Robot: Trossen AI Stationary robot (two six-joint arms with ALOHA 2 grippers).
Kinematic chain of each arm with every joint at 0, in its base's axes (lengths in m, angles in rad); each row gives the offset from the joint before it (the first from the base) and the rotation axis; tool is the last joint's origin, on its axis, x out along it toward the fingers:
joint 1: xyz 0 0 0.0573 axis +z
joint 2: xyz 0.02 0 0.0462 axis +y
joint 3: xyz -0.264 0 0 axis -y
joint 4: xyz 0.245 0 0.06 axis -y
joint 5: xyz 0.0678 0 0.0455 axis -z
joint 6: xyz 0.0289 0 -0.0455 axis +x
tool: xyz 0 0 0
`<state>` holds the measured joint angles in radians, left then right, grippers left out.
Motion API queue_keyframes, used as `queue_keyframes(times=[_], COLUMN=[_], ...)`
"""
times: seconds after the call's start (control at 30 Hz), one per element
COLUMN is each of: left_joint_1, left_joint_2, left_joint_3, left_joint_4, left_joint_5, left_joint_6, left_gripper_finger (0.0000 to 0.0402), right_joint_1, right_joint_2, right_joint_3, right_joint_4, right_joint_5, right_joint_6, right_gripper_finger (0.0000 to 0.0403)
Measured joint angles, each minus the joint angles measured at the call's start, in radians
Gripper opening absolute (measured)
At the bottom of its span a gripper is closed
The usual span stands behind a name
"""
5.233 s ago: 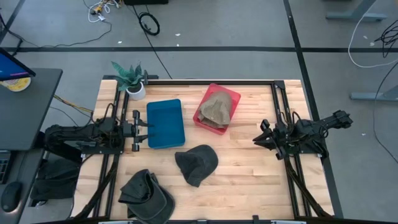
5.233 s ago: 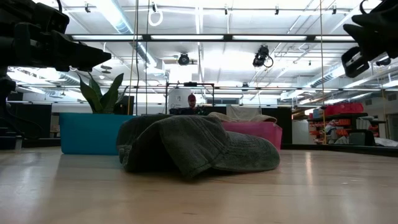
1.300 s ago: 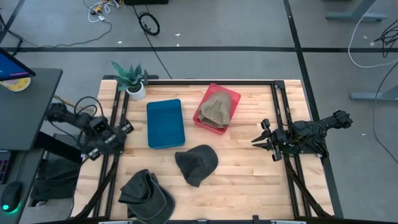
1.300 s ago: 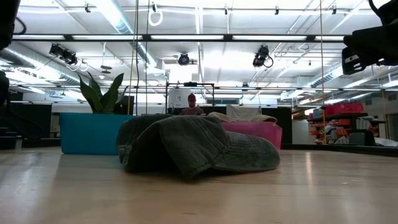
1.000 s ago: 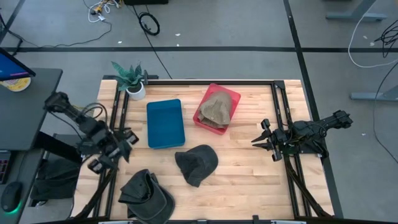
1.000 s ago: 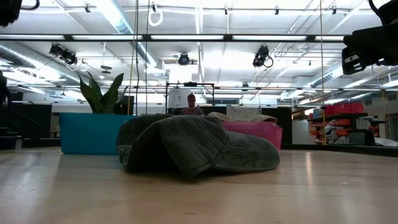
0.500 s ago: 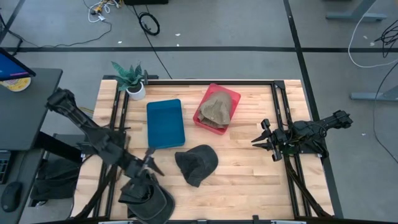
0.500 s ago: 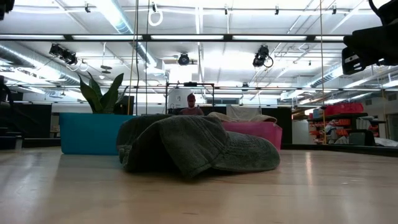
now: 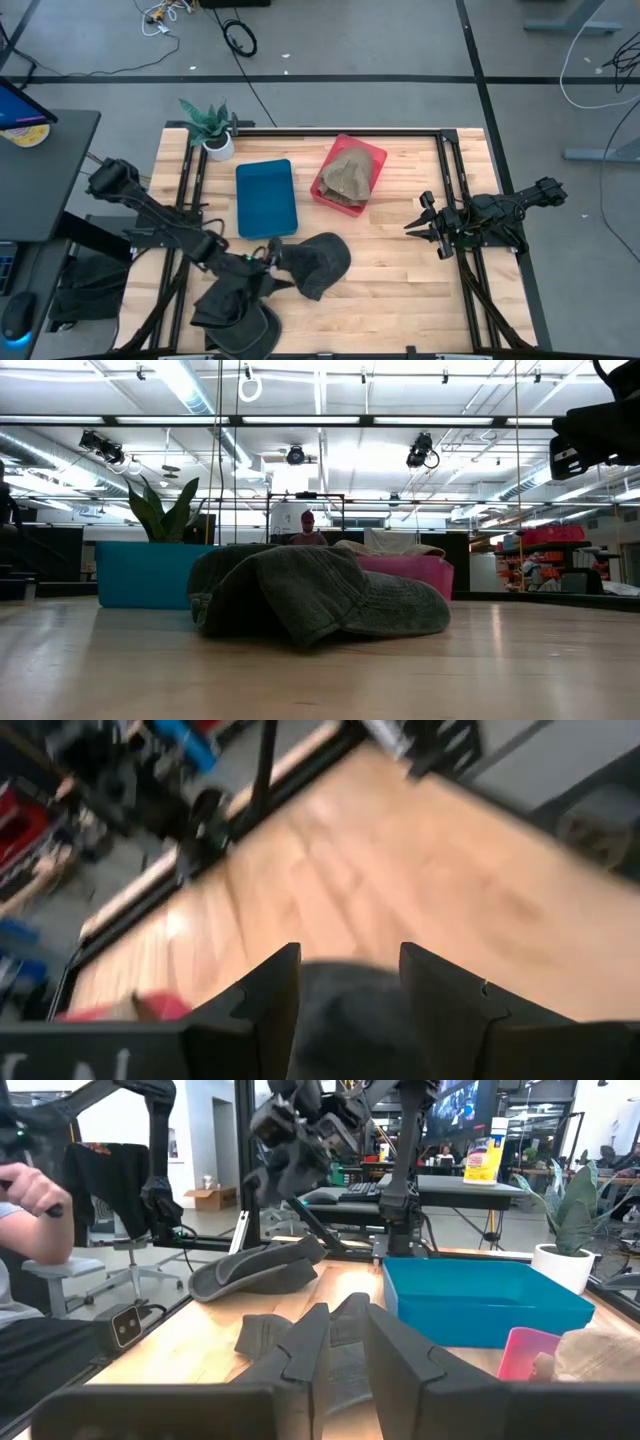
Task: Pick & Place hat
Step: Put the top right black cap into the blue bin
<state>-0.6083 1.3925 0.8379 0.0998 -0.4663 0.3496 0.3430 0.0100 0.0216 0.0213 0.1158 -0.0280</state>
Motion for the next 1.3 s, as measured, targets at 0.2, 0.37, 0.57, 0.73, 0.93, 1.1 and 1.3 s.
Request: queue_keyframes(times=[0.2, 0.37, 0.57, 0.73, 0.93, 1.1, 1.3], left_joint_1=[0.109, 0.186, 0.24, 0.269, 0.293, 0.298, 0.299], left_joint_2=[0.107, 0.179, 0.247, 0.301, 0.338, 0.341, 0.341], left_joint_3=[0.002, 0.002, 0.002, 0.002, 0.001, 0.001, 0.008], left_joint_4=[-0.033, -0.032, -0.04, -0.041, -0.043, -0.048, -0.05], left_joint_5=[-0.004, -0.003, 0.036, 0.048, 0.078, 0.079, 0.103], left_joint_6=[-0.061, -0.097, -0.132, -0.153, -0.162, -0.161, -0.156], left_gripper_finger=[0.0177, 0.0177, 0.0177, 0.0177, 0.0177, 0.0152, 0.0018], right_joint_1=[0.0, 0.0, 0.0, 0.0, 0.0, 0.0, 0.0], right_joint_2=[0.0, 0.0, 0.0, 0.0, 0.0, 0.0, 0.0], right_joint_3=[0.0, 0.0, 0.0, 0.0, 0.0, 0.0, 0.0], right_joint_4=[0.0, 0.0, 0.0, 0.0, 0.0, 0.0, 0.0], right_joint_5=[0.0, 0.0, 0.0, 0.0, 0.0, 0.0, 0.0], right_joint_6=[0.0, 0.0, 0.0, 0.0, 0.0, 0.0, 0.0], right_gripper_finger=[0.0071, 0.0071, 0.0071, 0.0071, 0.0071, 0.0071, 0.0071])
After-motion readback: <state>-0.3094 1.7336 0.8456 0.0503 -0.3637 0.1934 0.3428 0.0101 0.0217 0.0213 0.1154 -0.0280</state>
